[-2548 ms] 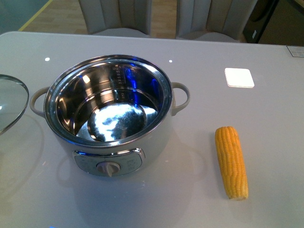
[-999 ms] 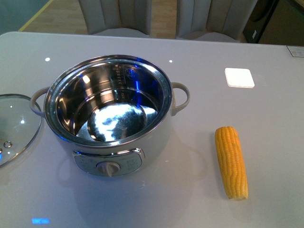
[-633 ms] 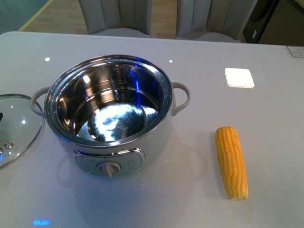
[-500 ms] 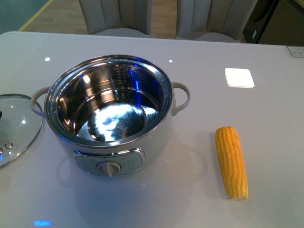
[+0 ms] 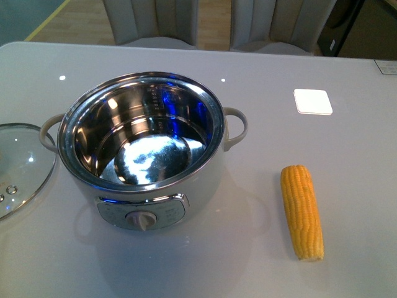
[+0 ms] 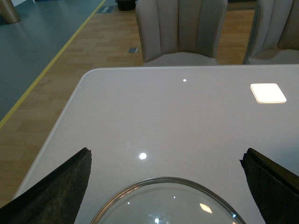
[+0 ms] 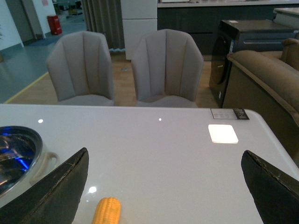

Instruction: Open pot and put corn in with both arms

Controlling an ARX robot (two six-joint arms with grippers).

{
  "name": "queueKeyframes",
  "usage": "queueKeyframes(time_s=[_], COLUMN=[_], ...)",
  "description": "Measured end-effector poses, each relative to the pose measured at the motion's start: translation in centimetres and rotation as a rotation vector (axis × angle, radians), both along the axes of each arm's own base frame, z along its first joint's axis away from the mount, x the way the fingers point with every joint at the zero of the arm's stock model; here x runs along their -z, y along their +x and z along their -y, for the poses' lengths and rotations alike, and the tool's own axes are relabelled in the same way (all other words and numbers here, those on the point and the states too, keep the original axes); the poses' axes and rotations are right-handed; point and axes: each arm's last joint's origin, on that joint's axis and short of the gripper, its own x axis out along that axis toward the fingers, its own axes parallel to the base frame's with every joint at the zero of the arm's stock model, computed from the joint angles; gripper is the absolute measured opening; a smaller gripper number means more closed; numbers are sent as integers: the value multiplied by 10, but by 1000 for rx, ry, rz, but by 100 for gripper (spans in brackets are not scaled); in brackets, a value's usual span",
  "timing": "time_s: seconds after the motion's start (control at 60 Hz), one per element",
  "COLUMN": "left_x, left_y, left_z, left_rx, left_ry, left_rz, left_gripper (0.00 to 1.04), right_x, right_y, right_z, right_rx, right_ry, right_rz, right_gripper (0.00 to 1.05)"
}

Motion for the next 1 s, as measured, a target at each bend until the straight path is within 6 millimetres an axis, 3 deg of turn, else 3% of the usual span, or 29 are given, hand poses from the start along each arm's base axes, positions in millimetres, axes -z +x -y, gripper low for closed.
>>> queueKeyframes(time_s=[0.083, 0.183, 0.3, 0.55, 0.633, 0.683, 0.75, 0.816, 0.999], left_x=[1, 4, -1, 1, -4, -19, -39, -50, -56], left_y=[0, -8, -24, -28, -38, -68, -105, -127, -146], left_z=[0, 11, 28, 37, 49, 81, 116, 124, 132], left_rx=[-6, -48, -60, -43, -109, -132, -33, -38, -45], left_ry=[-10, -38, -51, -58, -74, -87, -89, -86, -91], left_rz=[-1, 66, 123, 111, 97, 89, 132, 177, 183], left_gripper=[98, 81, 58, 6, 3, 3, 3, 3, 3], right_x=[0, 0, 0, 0, 0, 0, 0, 0, 0], right_y=[0, 0, 0, 0, 0, 0, 0, 0, 0], right_z=[0, 0, 0, 0, 0, 0, 0, 0, 0], right_rx=[0, 0, -1, 0, 3, 1, -9, -1, 0], right_ry=[0, 0, 0, 0, 0, 0, 0, 0, 0], right_rz=[0, 0, 0, 0, 0, 2, -3, 2, 1], right_gripper=[96, 96, 96, 96, 96, 96, 96, 96, 96])
